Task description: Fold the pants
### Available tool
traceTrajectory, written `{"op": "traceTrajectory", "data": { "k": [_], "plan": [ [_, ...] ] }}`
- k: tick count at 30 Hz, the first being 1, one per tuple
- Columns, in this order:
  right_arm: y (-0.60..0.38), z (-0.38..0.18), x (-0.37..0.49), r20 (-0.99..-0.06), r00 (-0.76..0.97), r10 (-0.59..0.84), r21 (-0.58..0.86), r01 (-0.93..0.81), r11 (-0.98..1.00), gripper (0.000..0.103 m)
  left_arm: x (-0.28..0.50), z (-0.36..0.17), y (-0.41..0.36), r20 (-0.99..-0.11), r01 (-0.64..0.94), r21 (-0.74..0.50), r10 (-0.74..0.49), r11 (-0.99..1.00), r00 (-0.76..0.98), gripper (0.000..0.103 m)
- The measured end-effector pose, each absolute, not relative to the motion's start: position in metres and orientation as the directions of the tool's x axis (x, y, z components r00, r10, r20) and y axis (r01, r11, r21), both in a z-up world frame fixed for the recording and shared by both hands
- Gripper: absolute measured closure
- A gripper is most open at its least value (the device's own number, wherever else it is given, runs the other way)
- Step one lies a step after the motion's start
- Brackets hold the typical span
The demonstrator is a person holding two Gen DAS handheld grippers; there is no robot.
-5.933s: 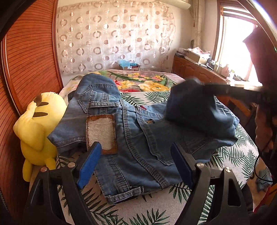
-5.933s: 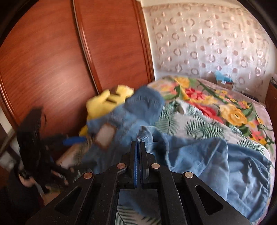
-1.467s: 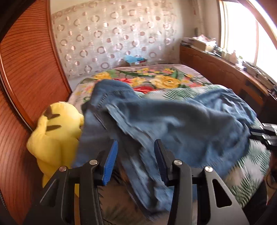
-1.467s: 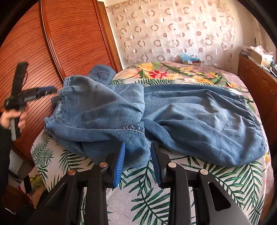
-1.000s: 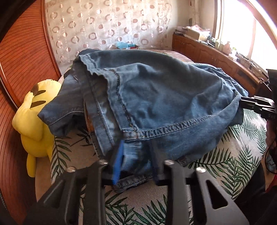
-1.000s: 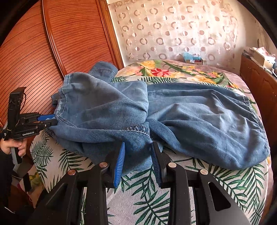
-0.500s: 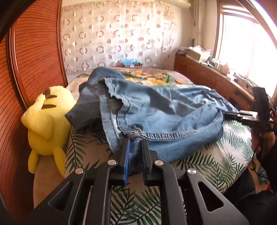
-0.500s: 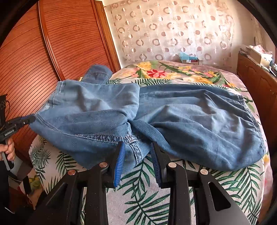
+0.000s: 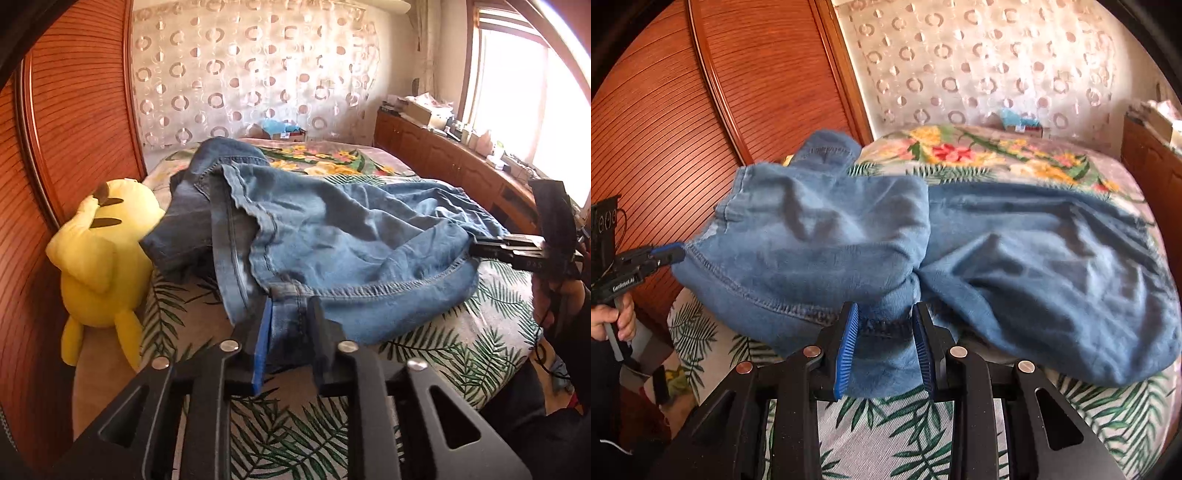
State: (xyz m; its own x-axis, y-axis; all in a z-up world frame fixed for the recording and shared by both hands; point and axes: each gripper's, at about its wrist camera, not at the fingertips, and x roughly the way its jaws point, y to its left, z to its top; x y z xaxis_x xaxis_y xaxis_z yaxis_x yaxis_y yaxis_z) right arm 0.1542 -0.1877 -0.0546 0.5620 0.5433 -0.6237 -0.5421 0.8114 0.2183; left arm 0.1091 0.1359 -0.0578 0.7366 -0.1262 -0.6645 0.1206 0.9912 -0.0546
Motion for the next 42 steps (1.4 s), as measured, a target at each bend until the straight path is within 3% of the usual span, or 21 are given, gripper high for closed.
{"op": "traceTrajectory", "data": {
  "k": [1,5,7,9,15,28,42],
  "plan": [
    [-0.19,-0.056,0.154,-0.623,0.558,0.548,0.224,-0.545,0.808,0.09,0.11,-0.055,0.136,-0.66,0.115,-0.049,-0.119,0.992,0.742,0.064],
    [-0.199,-0.05,0.145,-0.612,0.567,0.551,0.222,-0.545,0.808,0.094,0.113,-0.046,0.136,-0.645,0.12,-0.066,-0.135,0.99,0.752,0.054],
    [-0.205,-0.049,0.137,-0.614,0.574,0.542,0.222,-0.533,0.816,0.094,0.115,-0.041,0.132,-0.634,0.131,-0.071,-0.146,0.989,0.759,0.039],
    [-0.21,-0.051,0.131,-0.616,0.567,0.547,0.243,-0.524,0.816,0.094,0.118,-0.039,0.125,-0.623,0.144,-0.075,-0.159,0.987,0.766,0.035],
    [-0.203,-0.053,0.124,-0.645,0.568,0.511,0.203,-0.518,0.831,0.094,0.139,-0.049,0.101,-0.648,0.187,-0.049,-0.174,0.981,0.742,0.034],
    [-0.241,-0.04,0.113,-0.597,0.664,0.45,0.185,-0.431,0.883,0.073,0.164,-0.074,0.061,-0.69,0.219,-0.044,-0.189,0.975,0.699,0.034],
    [-0.295,-0.044,0.133,-0.623,0.743,0.244,0.107,-0.229,0.968,0.07,0.174,-0.081,0.028,-0.701,0.262,-0.046,-0.218,0.964,0.679,0.034]
  ]
}}
